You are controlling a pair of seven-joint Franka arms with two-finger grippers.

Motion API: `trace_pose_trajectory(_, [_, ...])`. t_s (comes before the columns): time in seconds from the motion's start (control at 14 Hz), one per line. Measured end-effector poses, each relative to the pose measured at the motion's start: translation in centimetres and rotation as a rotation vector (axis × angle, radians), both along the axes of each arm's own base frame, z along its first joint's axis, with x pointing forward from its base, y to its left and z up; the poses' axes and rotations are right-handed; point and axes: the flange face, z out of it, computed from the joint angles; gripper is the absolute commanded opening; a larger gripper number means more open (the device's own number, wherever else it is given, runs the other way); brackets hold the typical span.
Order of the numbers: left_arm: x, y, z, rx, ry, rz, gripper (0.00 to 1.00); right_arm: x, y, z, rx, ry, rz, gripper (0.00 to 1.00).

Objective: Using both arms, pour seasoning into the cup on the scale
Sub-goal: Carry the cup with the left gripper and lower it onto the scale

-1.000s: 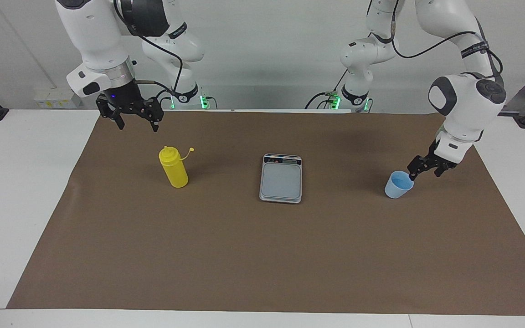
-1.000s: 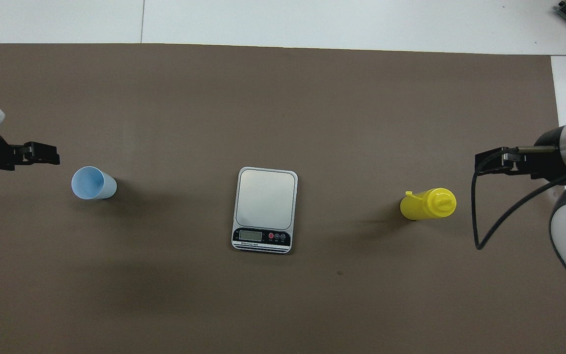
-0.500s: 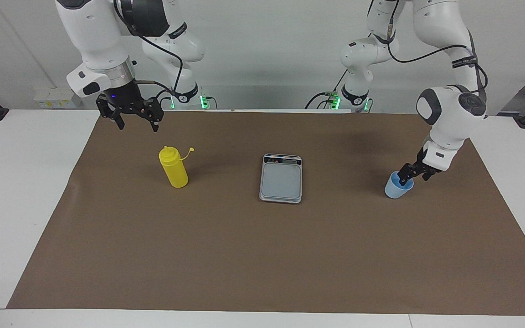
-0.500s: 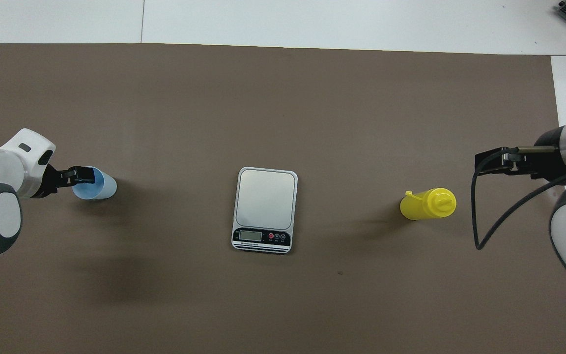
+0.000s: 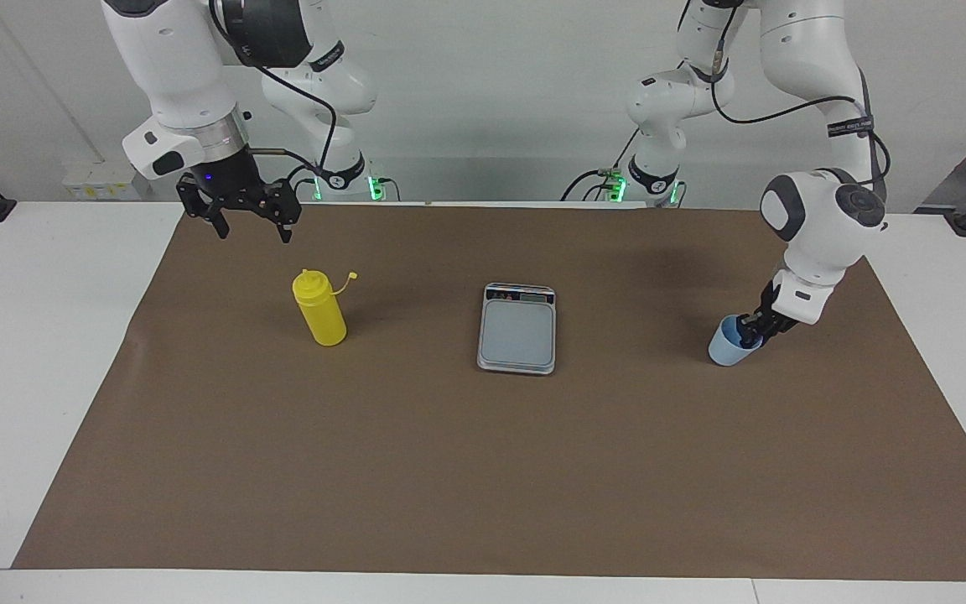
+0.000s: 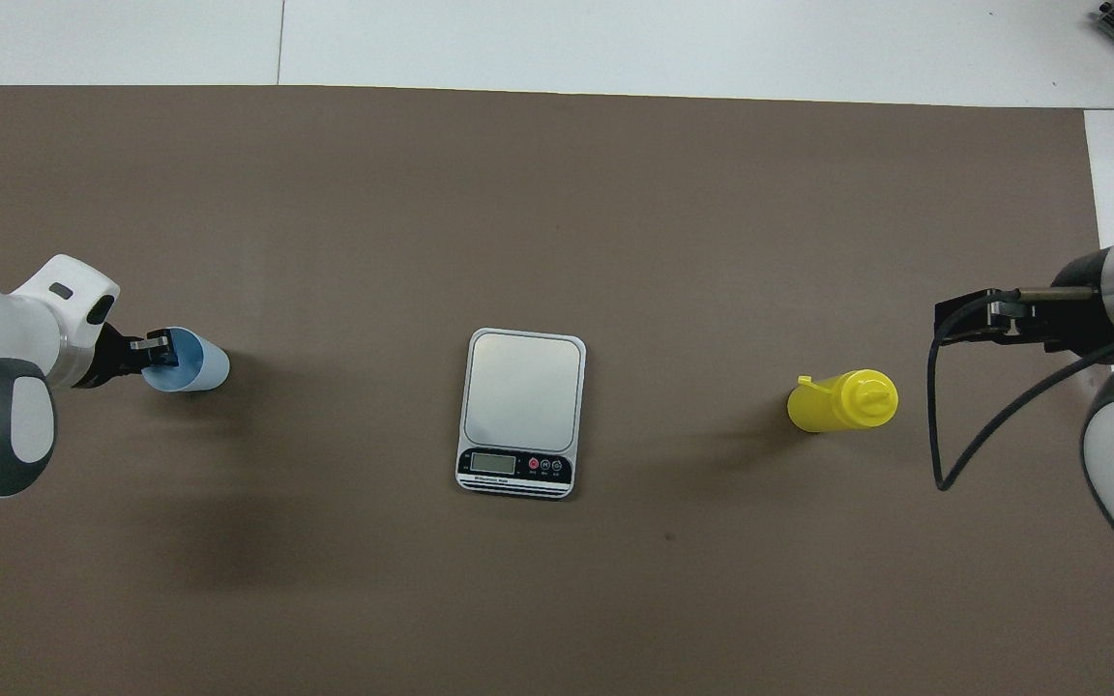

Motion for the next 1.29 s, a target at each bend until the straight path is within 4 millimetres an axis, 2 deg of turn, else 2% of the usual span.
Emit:
trace_pose_trajectory(0.14, [0.6, -0.1, 1.0, -0.001, -0.005, -0.002, 0.00, 0.0, 0.0, 0.0, 0.000, 0.000, 0.000, 1.00])
trace_pose_trajectory(0.21, [1.1, -0.1, 2.1, -0.001, -0.002, -0.003, 0.00, 0.0, 0.0, 0.0, 0.000, 0.000, 0.000, 1.00])
trace_pose_trajectory(0.43, [3.5, -0.8, 8.5, -0.003, 0.000, -0.021, 0.00, 0.0, 0.0, 0.0, 0.000, 0.000, 0.000, 1.00])
trace_pose_trajectory(0.57, [4.4, -2.3, 12.7, -0.004, -0.011, -0.028, 0.00, 0.0, 0.0, 0.0, 0.000, 0.000, 0.000, 1.00])
trace_pose_trajectory(0.71, [4.5, -4.7, 15.1, -0.006, -0.020, -0.039, 0.00, 0.0, 0.0, 0.0, 0.000, 0.000, 0.000, 1.00])
trace_pose_trajectory(0.86, [4.3, -8.7, 16.4, -0.012, -0.018, -0.042, 0.00, 0.0, 0.0, 0.0, 0.000, 0.000, 0.000, 1.00])
trace_pose_trajectory(1.07, [2.7, -18.7, 17.5, -0.033, -0.027, -0.019, 0.00, 0.0, 0.0, 0.0, 0.000, 0.000, 0.000, 1.00])
trace_pose_trajectory(1.29, [0.1, -26.9, 17.2, -0.053, -0.025, -0.013, 0.00, 0.0, 0.0, 0.0, 0.000, 0.000, 0.000, 1.00])
